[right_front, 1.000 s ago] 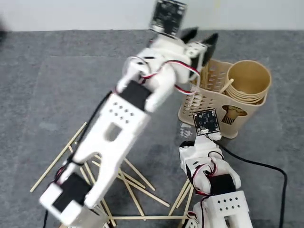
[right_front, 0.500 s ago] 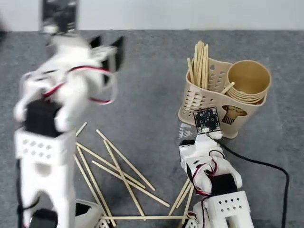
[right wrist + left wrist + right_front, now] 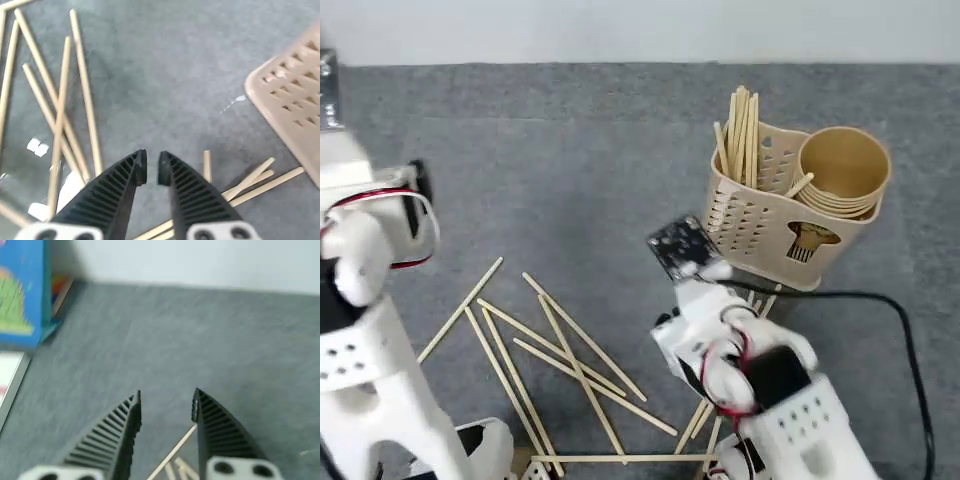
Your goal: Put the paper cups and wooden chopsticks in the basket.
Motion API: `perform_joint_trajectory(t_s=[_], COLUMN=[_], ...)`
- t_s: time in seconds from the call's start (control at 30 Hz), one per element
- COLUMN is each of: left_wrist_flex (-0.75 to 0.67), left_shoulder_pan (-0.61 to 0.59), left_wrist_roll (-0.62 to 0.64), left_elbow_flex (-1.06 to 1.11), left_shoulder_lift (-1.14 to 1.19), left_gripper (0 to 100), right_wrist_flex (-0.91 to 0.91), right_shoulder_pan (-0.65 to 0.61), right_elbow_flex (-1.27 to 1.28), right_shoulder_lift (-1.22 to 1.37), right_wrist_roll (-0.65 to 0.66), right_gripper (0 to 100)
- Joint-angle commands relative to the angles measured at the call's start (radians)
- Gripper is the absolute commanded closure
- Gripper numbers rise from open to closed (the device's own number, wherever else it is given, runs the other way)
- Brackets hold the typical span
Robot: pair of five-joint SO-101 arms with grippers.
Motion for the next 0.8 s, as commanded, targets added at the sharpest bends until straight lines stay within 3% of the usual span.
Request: perform_joint_trajectory(t_s=[0.0,0.33,0.77], left_wrist_flex=[-0.061,-0.247,-0.305], left_shoulder_pan=[-0.087,-0.256,-0.287], left_wrist_roll=[-0.008,-0.049,-0.049], left_elbow_flex=[0.087,0.331,0.398], left_shoulder_lift=[-0.021,-0.021,-0.017], left_gripper=[83,83,83], right_wrist_flex=[0.005,-0.087,-0.208], right_shoulder_pan=[-0.088,-0.334,-0.473], right_elbow_flex=[-0.132,-0.265,-0.436], right_shoulder_lift=[0.179,0.572,1.007], right_wrist_roll=[0.000,-0.069,-0.104], right_gripper=[89.4,69.9,69.7])
